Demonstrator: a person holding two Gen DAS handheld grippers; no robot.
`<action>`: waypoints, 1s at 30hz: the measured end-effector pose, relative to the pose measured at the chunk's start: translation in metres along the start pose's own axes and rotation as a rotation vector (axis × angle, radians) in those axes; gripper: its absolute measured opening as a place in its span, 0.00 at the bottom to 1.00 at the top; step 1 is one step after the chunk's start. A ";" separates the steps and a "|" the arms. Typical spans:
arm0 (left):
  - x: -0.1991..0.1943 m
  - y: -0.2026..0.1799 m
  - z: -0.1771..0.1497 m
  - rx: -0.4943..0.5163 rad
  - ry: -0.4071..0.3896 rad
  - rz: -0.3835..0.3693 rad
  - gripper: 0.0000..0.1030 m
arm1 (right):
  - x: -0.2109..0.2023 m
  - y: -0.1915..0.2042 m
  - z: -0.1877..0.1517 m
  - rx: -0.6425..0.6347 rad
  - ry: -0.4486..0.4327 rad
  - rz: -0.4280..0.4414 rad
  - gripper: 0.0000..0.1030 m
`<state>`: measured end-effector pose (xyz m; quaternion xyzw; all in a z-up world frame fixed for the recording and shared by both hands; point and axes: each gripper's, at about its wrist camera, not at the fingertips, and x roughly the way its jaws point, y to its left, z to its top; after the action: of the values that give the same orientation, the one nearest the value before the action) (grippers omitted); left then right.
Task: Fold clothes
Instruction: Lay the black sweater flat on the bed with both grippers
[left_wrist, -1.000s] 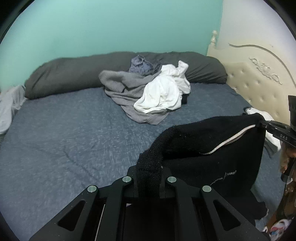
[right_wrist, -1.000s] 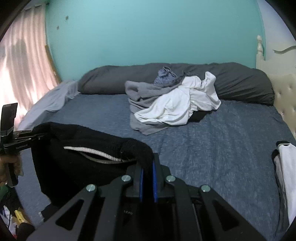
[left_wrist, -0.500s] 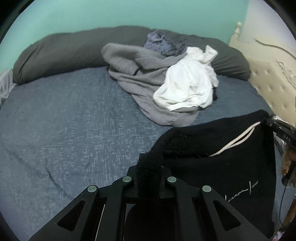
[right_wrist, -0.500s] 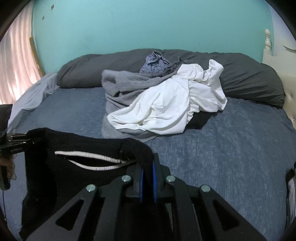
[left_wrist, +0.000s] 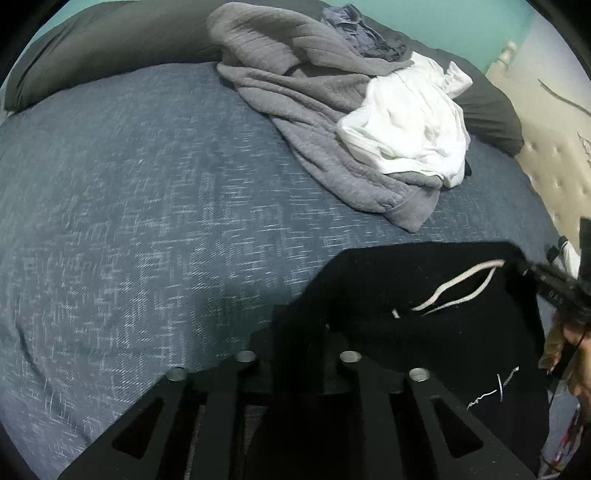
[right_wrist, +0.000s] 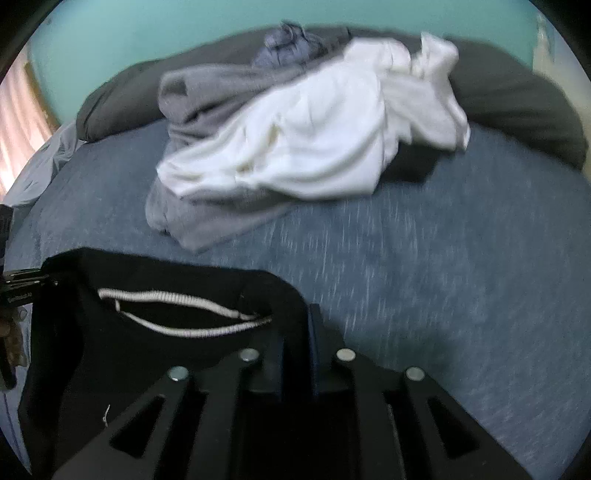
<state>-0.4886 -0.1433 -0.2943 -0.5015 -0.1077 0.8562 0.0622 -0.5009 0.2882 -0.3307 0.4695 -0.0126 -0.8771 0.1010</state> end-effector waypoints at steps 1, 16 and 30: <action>-0.004 0.004 -0.001 -0.012 -0.006 -0.002 0.52 | -0.005 -0.003 -0.002 0.019 -0.006 -0.001 0.29; -0.118 0.028 -0.078 -0.035 -0.068 -0.062 0.63 | -0.118 0.008 -0.075 0.243 -0.129 0.134 0.58; -0.145 0.018 -0.221 -0.009 0.040 -0.050 0.64 | -0.164 0.078 -0.191 0.343 -0.121 0.267 0.59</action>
<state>-0.2252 -0.1647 -0.2812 -0.5158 -0.1227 0.8438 0.0835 -0.2422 0.2568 -0.2937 0.4206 -0.2296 -0.8674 0.1341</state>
